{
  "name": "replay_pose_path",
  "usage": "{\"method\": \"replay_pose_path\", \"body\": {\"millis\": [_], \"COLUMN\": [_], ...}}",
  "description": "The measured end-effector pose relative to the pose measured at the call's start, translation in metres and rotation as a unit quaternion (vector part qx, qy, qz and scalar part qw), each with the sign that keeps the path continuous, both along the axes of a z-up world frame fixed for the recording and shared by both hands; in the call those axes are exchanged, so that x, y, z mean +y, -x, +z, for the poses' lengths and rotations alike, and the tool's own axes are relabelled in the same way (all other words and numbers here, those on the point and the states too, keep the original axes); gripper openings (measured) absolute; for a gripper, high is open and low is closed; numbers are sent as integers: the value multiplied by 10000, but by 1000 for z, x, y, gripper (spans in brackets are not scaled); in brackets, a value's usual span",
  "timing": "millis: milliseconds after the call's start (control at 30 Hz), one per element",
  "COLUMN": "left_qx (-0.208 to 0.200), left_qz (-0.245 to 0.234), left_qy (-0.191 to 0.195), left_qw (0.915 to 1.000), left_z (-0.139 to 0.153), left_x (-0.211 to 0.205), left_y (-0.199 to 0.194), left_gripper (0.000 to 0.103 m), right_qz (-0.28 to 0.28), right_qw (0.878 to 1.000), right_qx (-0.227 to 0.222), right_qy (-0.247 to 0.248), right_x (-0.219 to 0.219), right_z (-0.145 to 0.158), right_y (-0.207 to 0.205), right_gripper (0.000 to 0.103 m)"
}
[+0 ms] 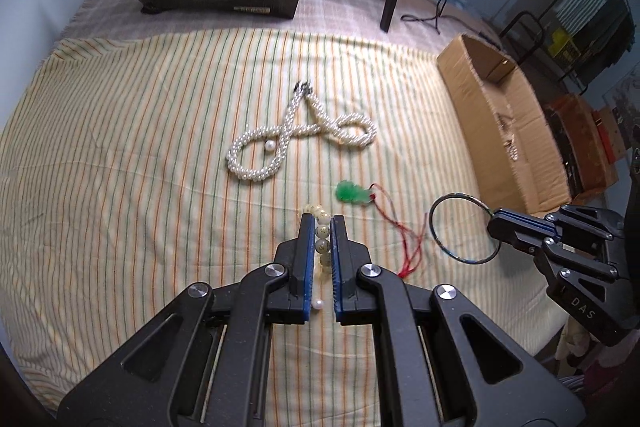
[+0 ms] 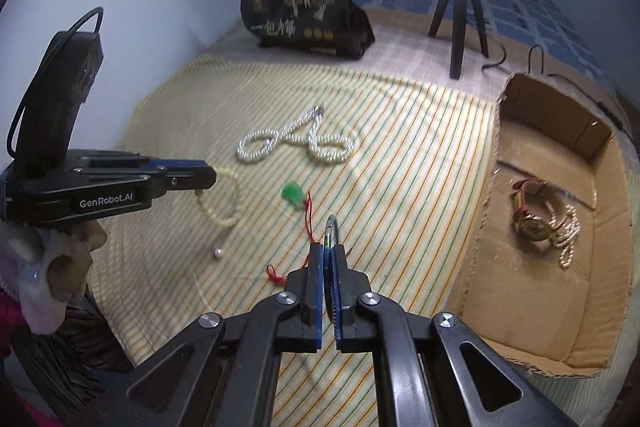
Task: Organize jewelry
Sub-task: 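Carry the bracelet and bangle over the box while the right tool opens, dropping the bangle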
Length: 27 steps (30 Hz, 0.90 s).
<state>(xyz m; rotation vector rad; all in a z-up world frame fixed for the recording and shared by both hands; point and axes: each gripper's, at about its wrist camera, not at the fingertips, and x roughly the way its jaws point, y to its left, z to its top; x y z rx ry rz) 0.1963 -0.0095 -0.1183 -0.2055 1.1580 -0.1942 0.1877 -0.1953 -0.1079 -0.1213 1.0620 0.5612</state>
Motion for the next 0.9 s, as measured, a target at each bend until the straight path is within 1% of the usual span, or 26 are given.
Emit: {"method": "replay_pose_path", "body": {"millis": [200, 333, 500, 667, 900], "left_qx": [-147, -235, -382, -498, -660], "left_qz": [-8, -16, -67, -155, -379], "left_qy": [70, 203, 331, 429, 508], "left_qw": [9999, 9995, 9987, 9977, 9958], "left_z": [11, 20, 33, 44, 57], "left_x": [-2, -5, -11, -24, -53], "left_y": [3, 5, 6, 5, 3], "left_gripper": [5, 5, 5, 5, 5], "right_qz": [-93, -222, -406, -616, -972], "right_qw": [9999, 9994, 9979, 9954, 9911], "right_qx": [-141, -259, -463, -682, -875], "right_qy": [1, -81, -200, -268, -262], "right_x": [-7, -15, -30, -47, -79], "right_z": [9, 18, 37, 55, 68], "right_y": [1, -1, -6, -12, -24], "right_gripper": [1, 1, 1, 1, 1]}}
